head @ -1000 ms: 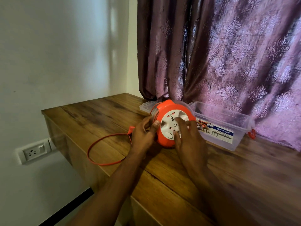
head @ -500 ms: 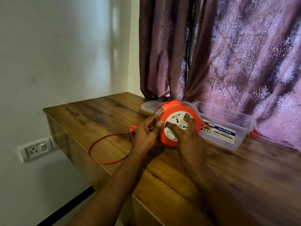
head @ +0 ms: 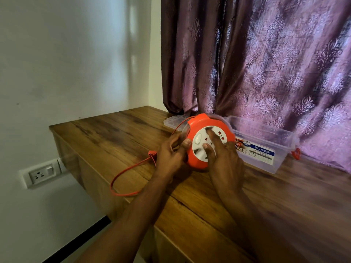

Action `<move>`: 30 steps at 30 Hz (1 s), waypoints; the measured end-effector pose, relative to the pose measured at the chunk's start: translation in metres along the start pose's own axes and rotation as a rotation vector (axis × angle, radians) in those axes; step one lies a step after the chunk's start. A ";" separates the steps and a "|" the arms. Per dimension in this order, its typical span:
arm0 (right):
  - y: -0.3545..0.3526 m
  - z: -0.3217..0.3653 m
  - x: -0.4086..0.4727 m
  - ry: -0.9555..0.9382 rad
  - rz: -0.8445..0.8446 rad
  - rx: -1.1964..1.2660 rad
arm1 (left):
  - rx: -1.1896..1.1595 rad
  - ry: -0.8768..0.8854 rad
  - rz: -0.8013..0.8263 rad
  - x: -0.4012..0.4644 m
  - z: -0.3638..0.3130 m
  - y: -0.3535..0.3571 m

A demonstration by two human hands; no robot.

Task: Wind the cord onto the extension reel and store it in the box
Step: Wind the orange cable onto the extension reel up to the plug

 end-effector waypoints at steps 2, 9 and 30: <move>0.002 -0.001 0.001 0.036 -0.061 0.090 | 0.025 0.003 0.010 0.000 0.002 0.000; 0.006 -0.005 0.003 0.281 -0.159 0.557 | 0.015 0.038 0.012 -0.003 -0.002 0.002; 0.003 -0.012 -0.004 -0.138 0.117 -0.176 | 0.062 0.027 0.035 -0.001 -0.007 0.001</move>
Point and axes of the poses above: each hand's wrist, its own x-axis towards the middle knuckle, its own y-axis out of the palm, z = x × y, the point moved 1 cm from there along x, towards the middle knuckle, and after that the axes turned 15 degrees about x, right-handed, at the moved point
